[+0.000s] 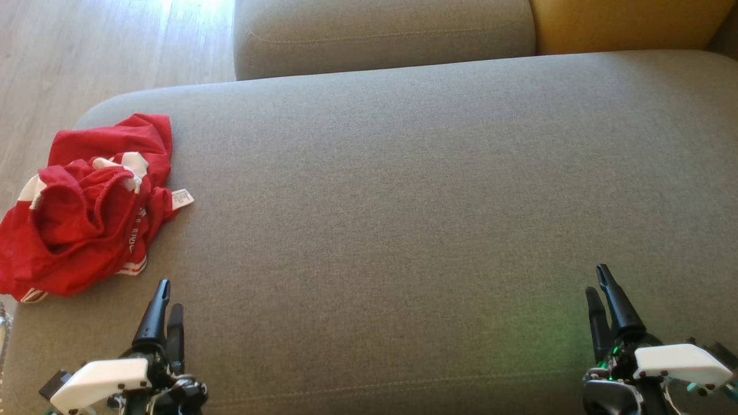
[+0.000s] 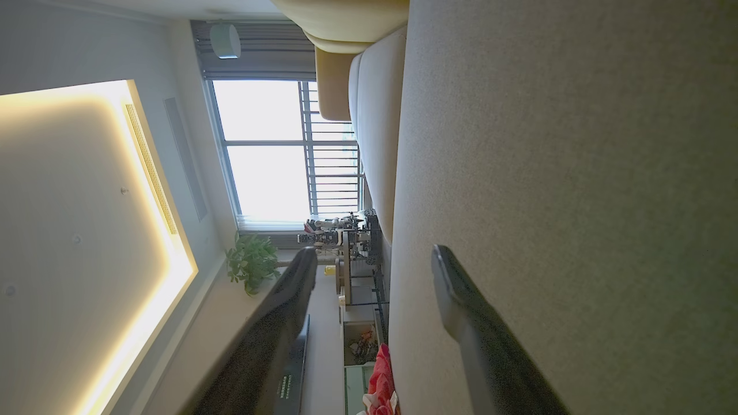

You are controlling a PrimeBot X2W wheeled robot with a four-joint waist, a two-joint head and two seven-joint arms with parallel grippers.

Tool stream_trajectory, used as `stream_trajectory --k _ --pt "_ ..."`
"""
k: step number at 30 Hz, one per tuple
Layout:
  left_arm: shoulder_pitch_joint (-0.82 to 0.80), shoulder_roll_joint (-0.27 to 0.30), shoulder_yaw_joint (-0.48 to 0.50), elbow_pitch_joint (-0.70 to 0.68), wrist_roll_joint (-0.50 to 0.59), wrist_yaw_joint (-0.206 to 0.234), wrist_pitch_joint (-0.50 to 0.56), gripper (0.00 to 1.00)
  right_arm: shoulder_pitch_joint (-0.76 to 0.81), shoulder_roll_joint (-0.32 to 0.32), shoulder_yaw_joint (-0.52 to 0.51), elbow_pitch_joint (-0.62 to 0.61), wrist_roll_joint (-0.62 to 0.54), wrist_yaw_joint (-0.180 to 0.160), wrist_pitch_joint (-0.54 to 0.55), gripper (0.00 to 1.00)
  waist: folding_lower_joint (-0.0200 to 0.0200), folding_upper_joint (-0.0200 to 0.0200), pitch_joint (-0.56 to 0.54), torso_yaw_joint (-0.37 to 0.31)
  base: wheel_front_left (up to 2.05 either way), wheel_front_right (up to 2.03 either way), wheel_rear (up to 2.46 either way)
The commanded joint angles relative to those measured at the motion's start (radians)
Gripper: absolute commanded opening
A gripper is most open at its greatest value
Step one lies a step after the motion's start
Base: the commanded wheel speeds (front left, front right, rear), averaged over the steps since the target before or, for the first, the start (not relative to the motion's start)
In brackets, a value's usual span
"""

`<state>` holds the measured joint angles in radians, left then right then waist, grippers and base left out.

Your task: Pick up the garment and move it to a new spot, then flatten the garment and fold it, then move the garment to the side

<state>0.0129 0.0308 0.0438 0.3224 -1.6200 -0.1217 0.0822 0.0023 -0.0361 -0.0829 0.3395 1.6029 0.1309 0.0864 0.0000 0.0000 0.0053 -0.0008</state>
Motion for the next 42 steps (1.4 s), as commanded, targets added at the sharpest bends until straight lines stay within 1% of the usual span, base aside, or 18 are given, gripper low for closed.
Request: stream_trajectory --k 1,5,10,15,22,30,36,42 --pt "-0.044 0.009 -0.002 -0.042 0.015 -0.001 -0.008 1.00 -0.052 -0.003 0.012 -0.039 0.003 0.000 -0.013 1.00 0.0000 0.0000 0.000 0.000 0.00 0.00 0.00" --pt "-0.044 0.010 0.001 -0.048 0.060 -0.002 -0.021 1.00 -0.055 -0.004 0.021 -0.038 -0.032 0.000 -0.027 1.00 0.0000 0.0000 0.002 0.001 0.00 0.00 0.00" --pt "-0.043 0.009 0.010 -0.062 0.139 -0.002 -0.035 1.00 -0.060 -0.004 0.018 -0.046 -0.107 0.000 -0.042 1.00 0.0000 0.0000 0.004 0.001 0.00 0.00 0.00" --pt "-0.044 0.010 0.003 -0.071 0.207 -0.002 -0.050 1.00 -0.065 -0.004 0.038 -0.067 -0.169 0.000 -0.057 1.00 0.0000 0.0000 0.007 0.001 0.00 0.00 0.00" --pt "-0.046 0.010 -0.003 -0.097 0.310 0.001 -0.071 1.00 -0.074 -0.005 0.061 -0.087 -0.294 0.000 -0.077 1.00 0.0000 0.0000 0.011 0.002 0.00 0.00 0.00" --pt "-0.049 0.011 -0.025 -0.148 0.513 0.042 -0.095 1.00 -0.076 -0.005 0.079 -0.109 -0.456 0.000 -0.101 1.00 0.0000 0.0000 0.014 0.006 0.00 0.00 0.00" --pt "-0.044 0.012 -0.045 -0.170 0.618 0.077 -0.113 1.00 -0.078 -0.006 0.095 -0.127 -0.558 0.000 -0.119 1.00 0.0000 0.0000 0.015 0.005 0.00 0.00 0.00" --pt "-0.043 0.019 -0.059 -0.187 0.698 0.102 -0.131 1.00 -0.086 -0.007 0.119 -0.149 -0.658 0.000 -0.136 1.00 0.0000 0.0000 0.017 0.002 0.00 0.00 0.00"
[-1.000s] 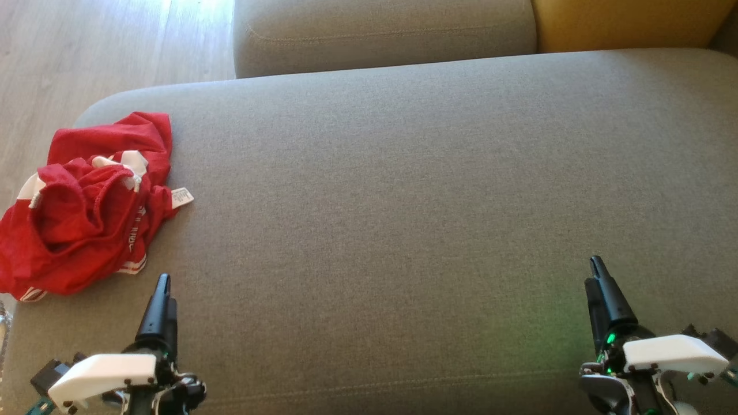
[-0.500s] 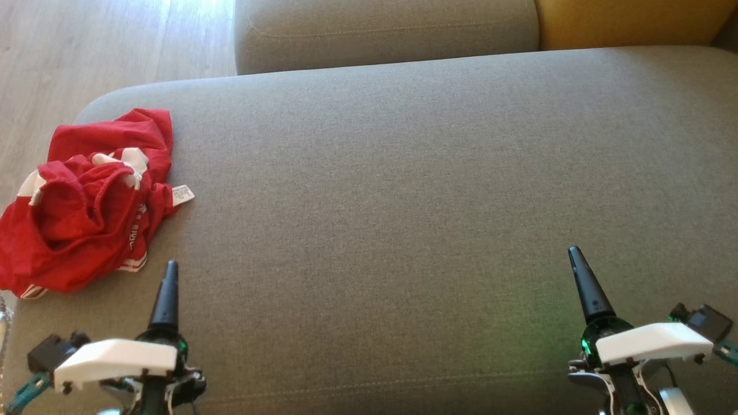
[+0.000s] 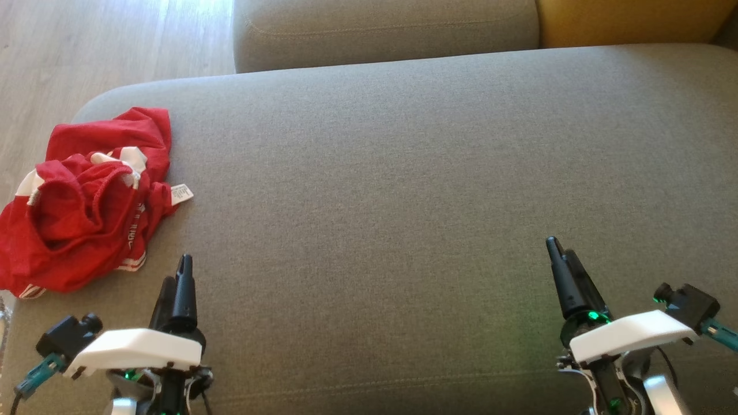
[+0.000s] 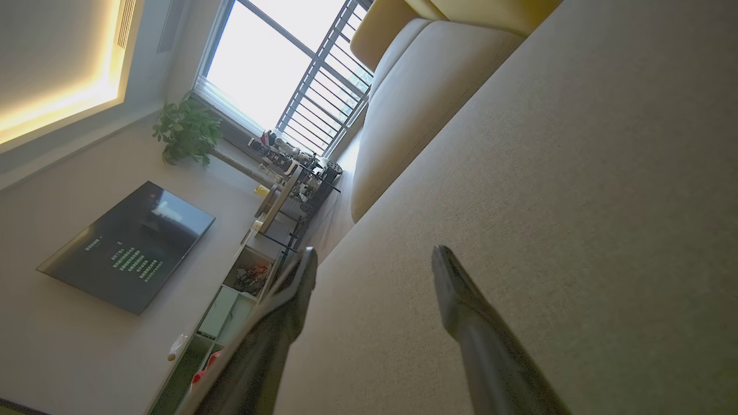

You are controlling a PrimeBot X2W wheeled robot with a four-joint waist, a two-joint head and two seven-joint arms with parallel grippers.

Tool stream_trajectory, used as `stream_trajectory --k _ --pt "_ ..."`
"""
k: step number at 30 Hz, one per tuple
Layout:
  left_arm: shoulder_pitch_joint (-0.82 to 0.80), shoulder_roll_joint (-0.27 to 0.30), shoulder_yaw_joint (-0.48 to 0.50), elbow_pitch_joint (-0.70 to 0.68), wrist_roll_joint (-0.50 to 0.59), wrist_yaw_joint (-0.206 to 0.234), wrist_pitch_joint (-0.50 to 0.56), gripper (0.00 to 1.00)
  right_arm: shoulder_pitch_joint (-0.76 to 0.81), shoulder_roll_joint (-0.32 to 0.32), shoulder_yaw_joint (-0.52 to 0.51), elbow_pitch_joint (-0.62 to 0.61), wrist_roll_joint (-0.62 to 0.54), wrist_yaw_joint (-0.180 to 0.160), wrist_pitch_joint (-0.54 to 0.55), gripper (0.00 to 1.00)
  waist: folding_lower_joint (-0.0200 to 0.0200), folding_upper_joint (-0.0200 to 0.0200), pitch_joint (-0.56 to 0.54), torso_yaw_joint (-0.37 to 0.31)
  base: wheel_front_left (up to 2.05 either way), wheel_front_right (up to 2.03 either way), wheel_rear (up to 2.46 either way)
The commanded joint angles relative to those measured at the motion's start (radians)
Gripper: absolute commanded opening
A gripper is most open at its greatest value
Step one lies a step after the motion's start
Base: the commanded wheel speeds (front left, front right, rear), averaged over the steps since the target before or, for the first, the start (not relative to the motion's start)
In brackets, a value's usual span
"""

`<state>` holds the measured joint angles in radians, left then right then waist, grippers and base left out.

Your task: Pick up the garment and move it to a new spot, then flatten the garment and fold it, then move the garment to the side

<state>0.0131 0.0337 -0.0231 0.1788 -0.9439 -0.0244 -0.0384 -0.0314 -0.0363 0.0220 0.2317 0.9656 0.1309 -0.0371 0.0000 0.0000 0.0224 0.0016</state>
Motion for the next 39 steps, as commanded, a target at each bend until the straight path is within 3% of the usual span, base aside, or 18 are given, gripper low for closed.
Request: stream_trajectory --k 1,39 --pt "-0.042 0.017 0.006 -0.046 0.035 0.009 -0.013 1.00 -0.053 -0.007 0.017 -0.044 -0.034 0.000 -0.016 1.00 0.0000 0.0000 0.000 0.000 0.00 0.00 0.00" --pt "-0.046 0.023 -0.017 -0.161 0.494 0.102 -0.123 1.00 -0.081 -0.010 0.043 -0.135 -0.469 0.000 -0.125 1.00 0.0000 0.0000 0.026 0.008 0.00 0.00 0.00"
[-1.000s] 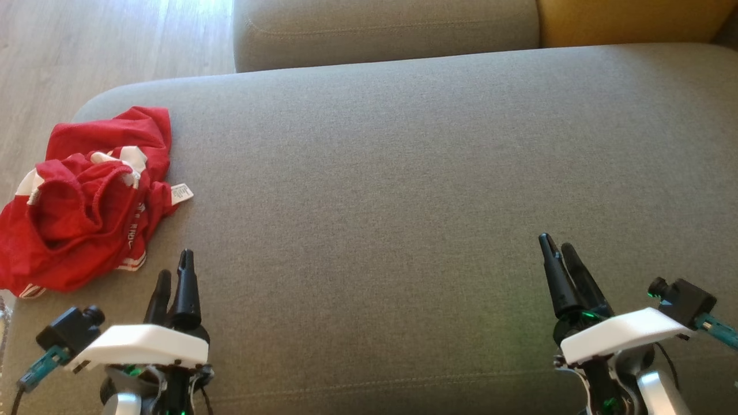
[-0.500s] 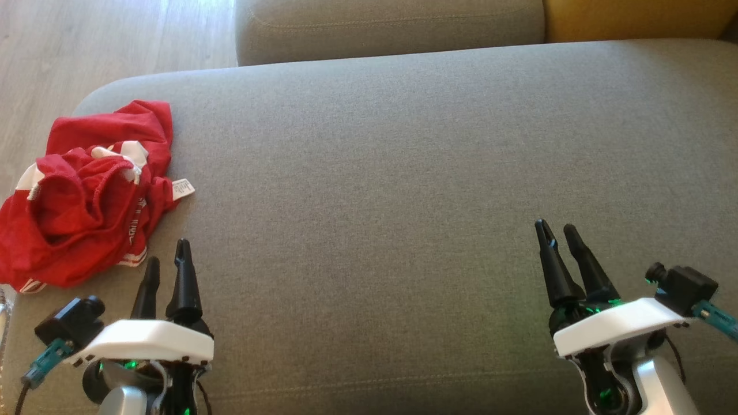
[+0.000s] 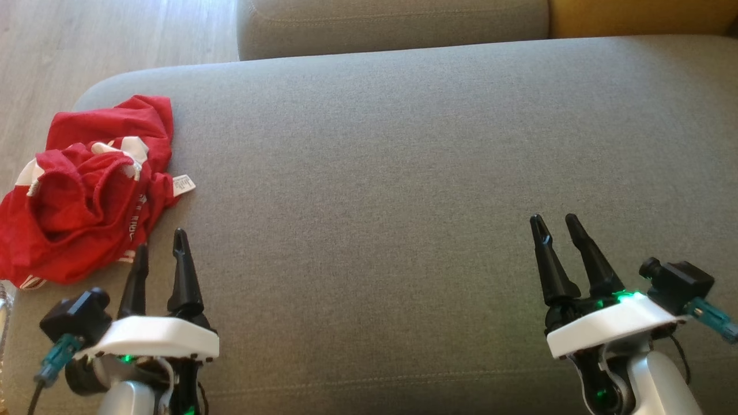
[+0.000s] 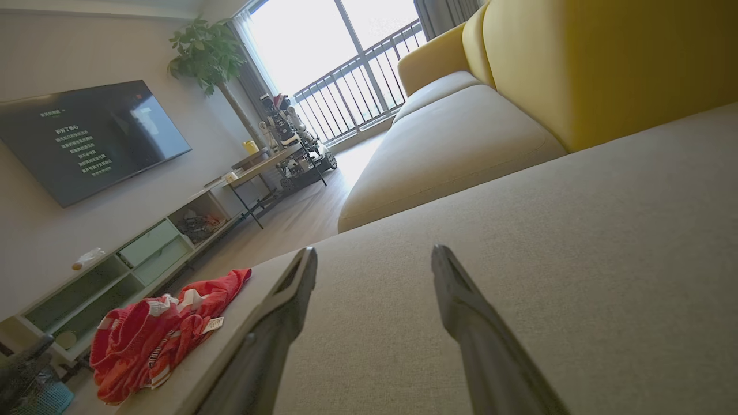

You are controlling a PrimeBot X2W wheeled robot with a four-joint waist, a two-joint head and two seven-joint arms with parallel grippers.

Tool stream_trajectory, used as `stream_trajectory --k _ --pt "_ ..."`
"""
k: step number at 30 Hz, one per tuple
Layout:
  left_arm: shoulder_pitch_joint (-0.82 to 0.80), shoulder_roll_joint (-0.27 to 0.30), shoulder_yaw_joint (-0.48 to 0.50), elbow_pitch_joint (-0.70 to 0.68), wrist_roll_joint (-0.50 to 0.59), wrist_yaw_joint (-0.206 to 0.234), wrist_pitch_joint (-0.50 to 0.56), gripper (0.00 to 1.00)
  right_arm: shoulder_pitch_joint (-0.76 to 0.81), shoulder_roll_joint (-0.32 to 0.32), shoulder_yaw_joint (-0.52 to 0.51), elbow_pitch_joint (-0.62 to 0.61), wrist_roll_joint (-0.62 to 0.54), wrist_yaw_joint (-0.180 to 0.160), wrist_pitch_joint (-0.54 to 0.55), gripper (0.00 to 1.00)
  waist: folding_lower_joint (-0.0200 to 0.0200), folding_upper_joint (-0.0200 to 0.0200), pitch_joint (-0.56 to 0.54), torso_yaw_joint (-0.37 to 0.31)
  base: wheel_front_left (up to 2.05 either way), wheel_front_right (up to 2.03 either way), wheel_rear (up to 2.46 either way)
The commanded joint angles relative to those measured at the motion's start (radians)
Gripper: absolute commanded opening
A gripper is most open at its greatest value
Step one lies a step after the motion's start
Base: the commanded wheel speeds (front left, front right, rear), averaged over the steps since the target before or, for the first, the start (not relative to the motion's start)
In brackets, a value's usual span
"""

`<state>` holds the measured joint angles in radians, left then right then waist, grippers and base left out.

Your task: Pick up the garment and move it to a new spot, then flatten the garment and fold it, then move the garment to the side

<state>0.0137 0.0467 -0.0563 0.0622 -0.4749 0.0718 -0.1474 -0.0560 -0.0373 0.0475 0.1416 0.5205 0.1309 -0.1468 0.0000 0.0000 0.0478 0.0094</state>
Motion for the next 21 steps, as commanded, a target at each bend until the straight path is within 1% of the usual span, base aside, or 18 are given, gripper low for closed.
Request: stream_trajectory --k 1,16,21 --pt "-0.046 0.010 0.016 -0.048 0.038 0.008 -0.017 1.00 -0.057 -0.010 0.018 -0.047 -0.037 0.000 -0.018 1.00 0.0000 0.0000 0.001 0.000 0.00 0.00 0.00" --pt "-0.033 0.012 0.001 -0.083 0.237 0.037 -0.061 1.00 -0.060 -0.011 0.019 -0.071 -0.238 0.000 -0.062 1.00 0.0000 0.0000 -0.009 -0.002 0.00 0.00 0.00" --pt "-0.027 0.013 -0.004 -0.092 0.300 0.046 -0.076 1.00 -0.058 -0.012 0.005 -0.072 -0.306 0.000 -0.077 1.00 0.0000 0.0000 -0.011 -0.002 0.00 0.00 0.00"
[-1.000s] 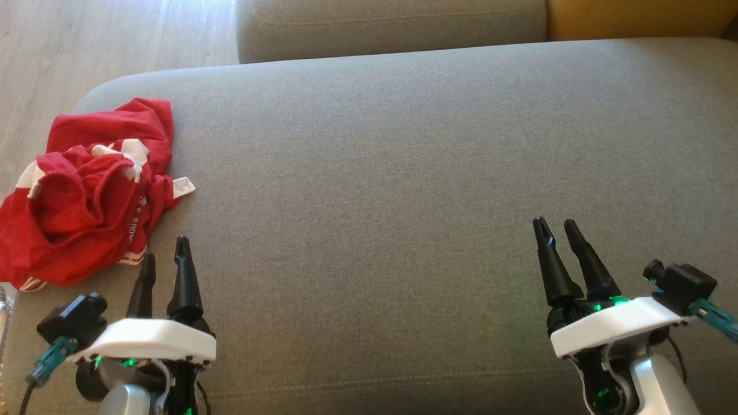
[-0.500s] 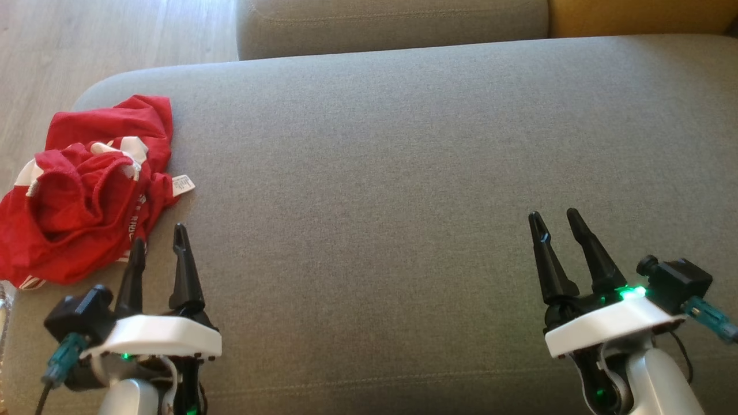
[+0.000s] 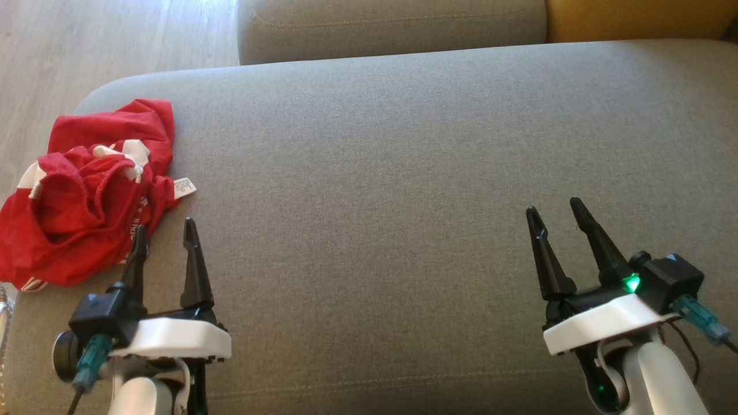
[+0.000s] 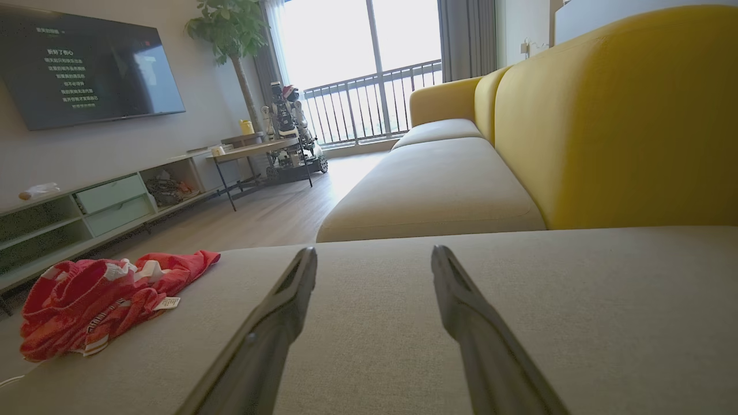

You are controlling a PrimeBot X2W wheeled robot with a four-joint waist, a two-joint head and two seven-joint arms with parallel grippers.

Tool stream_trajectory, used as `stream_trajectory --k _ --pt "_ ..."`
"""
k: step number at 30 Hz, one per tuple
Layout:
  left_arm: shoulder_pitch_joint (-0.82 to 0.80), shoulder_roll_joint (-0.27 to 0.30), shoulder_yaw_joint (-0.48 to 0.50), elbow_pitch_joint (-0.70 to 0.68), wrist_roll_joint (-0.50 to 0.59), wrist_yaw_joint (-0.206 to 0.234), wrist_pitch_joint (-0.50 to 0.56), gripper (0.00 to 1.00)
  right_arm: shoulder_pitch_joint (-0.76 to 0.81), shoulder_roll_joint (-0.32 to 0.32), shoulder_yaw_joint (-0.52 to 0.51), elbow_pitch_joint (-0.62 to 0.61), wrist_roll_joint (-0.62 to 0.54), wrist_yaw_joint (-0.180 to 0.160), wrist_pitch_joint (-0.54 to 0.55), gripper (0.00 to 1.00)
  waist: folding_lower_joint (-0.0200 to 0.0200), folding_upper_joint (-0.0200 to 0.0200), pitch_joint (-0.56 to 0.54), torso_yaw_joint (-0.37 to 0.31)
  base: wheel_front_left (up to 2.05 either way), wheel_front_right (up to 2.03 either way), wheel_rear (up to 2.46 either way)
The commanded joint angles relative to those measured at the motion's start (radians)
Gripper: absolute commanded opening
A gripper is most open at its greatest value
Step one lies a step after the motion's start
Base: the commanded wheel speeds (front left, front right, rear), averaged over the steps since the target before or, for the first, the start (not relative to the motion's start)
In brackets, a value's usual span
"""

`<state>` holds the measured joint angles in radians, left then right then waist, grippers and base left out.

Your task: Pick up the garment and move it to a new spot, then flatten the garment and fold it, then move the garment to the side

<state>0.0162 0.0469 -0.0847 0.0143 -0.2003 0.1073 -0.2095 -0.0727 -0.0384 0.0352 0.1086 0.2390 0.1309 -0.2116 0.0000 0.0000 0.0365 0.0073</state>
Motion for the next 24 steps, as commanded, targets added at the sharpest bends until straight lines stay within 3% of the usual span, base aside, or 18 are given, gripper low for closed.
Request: stream_trajectory --k 1,13,24 --pt "-0.029 0.013 0.023 -0.046 0.037 0.011 -0.017 1.00 -0.041 -0.011 0.013 -0.036 -0.035 0.000 -0.015 1.00 0.0000 0.0000 0.000 0.000 0.00 0.00 0.00" --pt "-0.020 0.014 0.009 -0.063 0.185 0.027 -0.052 1.00 -0.046 -0.012 0.028 -0.031 -0.177 0.000 -0.050 1.00 0.0000 0.0000 -0.007 -0.001 0.00 0.00 0.00" --pt "-0.017 0.012 0.011 -0.038 0.179 0.009 -0.052 1.00 -0.043 -0.012 0.025 -0.021 -0.172 0.000 -0.050 1.00 0.0000 0.0000 -0.013 0.005 0.00 0.00 0.00"
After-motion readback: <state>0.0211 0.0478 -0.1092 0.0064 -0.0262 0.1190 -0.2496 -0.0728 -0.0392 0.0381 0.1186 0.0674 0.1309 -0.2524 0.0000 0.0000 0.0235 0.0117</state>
